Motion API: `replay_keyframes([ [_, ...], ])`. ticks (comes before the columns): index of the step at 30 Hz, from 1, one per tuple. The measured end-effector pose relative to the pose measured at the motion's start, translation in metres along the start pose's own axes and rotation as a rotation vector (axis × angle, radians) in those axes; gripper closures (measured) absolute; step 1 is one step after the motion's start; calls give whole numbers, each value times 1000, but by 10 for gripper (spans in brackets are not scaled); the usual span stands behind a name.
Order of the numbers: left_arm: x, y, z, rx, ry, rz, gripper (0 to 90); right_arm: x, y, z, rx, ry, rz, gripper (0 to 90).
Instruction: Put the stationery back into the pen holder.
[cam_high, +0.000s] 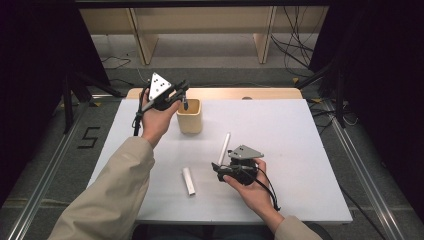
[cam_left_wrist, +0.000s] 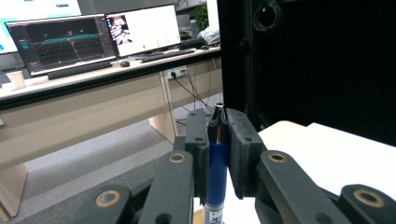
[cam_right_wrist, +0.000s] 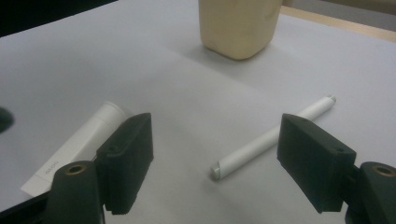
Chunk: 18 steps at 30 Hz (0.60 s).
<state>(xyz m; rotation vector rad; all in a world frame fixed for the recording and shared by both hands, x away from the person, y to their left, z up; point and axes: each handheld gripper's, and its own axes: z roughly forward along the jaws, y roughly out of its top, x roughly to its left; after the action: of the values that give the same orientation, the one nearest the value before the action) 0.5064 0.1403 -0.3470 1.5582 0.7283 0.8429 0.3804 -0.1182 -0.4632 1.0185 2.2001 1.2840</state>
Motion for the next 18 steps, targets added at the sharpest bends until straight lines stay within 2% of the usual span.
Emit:
replay_keyframes([
  [8, 5, -18, 4, 50, 17, -6, 796, -1, -1, 0, 2, 1, 2, 277],
  [18, 11, -46, 10, 138, 43, -30, 794, -2, -2, 1, 10, -1, 9, 277],
])
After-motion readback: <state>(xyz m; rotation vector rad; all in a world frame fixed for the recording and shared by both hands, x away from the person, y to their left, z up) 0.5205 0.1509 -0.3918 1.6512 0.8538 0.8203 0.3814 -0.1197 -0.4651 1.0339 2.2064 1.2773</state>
